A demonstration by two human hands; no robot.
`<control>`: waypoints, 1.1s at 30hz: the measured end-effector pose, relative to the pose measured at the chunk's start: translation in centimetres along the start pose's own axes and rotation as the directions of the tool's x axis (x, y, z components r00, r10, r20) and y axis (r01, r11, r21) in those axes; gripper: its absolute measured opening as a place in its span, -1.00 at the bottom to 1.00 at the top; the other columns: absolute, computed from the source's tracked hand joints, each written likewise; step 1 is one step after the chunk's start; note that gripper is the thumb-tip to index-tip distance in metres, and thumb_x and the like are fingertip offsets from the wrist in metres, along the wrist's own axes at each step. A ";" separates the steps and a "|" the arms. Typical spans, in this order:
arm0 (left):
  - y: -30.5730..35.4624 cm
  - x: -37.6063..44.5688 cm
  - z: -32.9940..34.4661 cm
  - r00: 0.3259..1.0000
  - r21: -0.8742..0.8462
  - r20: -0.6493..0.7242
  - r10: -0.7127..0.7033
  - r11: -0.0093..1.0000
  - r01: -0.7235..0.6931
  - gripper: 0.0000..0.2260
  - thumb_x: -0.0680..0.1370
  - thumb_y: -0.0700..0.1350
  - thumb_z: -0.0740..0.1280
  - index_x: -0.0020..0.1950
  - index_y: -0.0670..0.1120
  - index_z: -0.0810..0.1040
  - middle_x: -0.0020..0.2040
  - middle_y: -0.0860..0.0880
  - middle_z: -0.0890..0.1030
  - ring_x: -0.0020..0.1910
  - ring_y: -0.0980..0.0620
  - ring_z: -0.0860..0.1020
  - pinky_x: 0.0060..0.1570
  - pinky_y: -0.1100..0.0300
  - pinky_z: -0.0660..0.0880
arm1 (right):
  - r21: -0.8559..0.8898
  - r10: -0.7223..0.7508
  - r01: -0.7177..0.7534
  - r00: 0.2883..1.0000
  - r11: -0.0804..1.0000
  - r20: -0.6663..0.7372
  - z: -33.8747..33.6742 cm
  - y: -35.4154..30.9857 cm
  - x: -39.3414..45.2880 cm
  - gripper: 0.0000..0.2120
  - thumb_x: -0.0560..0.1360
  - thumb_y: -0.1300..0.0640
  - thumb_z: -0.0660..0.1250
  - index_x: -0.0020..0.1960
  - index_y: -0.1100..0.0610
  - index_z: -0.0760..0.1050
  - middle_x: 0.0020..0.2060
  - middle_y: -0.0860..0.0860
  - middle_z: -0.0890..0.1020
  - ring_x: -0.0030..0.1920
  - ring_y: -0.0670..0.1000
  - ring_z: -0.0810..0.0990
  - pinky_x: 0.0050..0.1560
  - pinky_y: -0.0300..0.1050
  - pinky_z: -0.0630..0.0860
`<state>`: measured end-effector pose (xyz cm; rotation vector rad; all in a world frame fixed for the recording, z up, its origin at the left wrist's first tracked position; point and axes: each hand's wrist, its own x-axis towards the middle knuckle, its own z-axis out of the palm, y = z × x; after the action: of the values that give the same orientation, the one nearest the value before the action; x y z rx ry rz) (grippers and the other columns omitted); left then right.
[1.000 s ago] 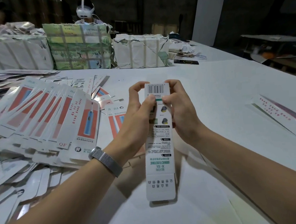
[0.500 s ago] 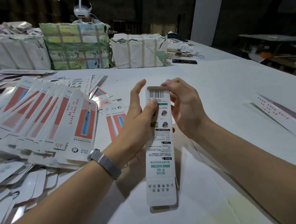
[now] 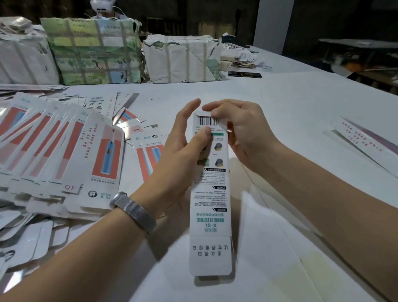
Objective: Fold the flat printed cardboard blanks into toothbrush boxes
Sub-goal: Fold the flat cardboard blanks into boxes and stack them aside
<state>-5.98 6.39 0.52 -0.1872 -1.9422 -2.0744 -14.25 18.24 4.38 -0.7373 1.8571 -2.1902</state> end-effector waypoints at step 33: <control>2.0 0.7 -0.2 0.991 0.059 -0.076 0.113 0.992 -0.108 -0.87 0.66 0.02 0.16 0.20 0.16 0.30 -0.12 -0.15 0.69 -0.20 -0.14 0.67 -0.23 -0.04 0.65 | -0.264 -0.220 0.228 0.974 0.937 0.057 1.0 -0.5 -1.0 -0.81 0.64 0.08 0.27 0.19 0.03 0.60 -0.04 0.08 0.66 -0.09 0.01 0.65 -0.09 0.16 0.63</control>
<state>-6.07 5.98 2.57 -0.1929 -1.8945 -1.9272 -12.80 17.93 4.66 -1.0728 2.1806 -2.0594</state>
